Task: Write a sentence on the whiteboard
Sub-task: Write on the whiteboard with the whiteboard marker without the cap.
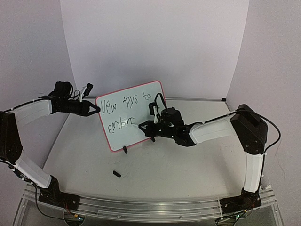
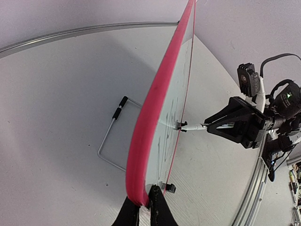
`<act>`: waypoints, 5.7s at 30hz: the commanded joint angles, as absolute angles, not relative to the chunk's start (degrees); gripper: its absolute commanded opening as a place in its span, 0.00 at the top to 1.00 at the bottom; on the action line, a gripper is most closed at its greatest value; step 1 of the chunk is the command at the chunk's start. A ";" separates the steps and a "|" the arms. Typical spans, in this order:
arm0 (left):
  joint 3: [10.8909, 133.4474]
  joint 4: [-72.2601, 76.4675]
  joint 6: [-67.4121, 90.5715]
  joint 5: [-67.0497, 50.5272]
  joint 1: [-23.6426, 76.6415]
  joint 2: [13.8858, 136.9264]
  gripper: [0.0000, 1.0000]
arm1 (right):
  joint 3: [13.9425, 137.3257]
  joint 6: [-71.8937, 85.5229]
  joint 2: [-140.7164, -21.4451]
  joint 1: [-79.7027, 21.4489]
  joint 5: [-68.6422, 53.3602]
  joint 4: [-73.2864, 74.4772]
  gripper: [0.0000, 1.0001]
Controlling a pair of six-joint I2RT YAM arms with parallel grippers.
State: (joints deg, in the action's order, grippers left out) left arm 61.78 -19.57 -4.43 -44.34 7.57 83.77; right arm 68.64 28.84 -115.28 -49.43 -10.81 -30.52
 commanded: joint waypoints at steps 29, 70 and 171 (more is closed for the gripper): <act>62.01 -24.16 -6.41 -39.02 8.39 85.44 1.00 | 71.48 27.93 -113.55 -48.97 -2.81 -31.91 1.00; 61.98 -24.18 -6.35 -39.11 8.45 85.69 1.00 | 66.02 31.34 -114.88 -49.51 -5.19 -32.18 1.00; 62.08 -24.62 -6.71 -38.50 9.22 85.14 1.00 | 72.03 27.02 -115.27 -43.33 -18.63 -28.14 1.00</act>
State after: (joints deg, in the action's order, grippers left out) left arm 61.91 -19.53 -4.47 -43.86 8.34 83.77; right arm 71.23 26.46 -113.77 -43.64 -17.69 -28.42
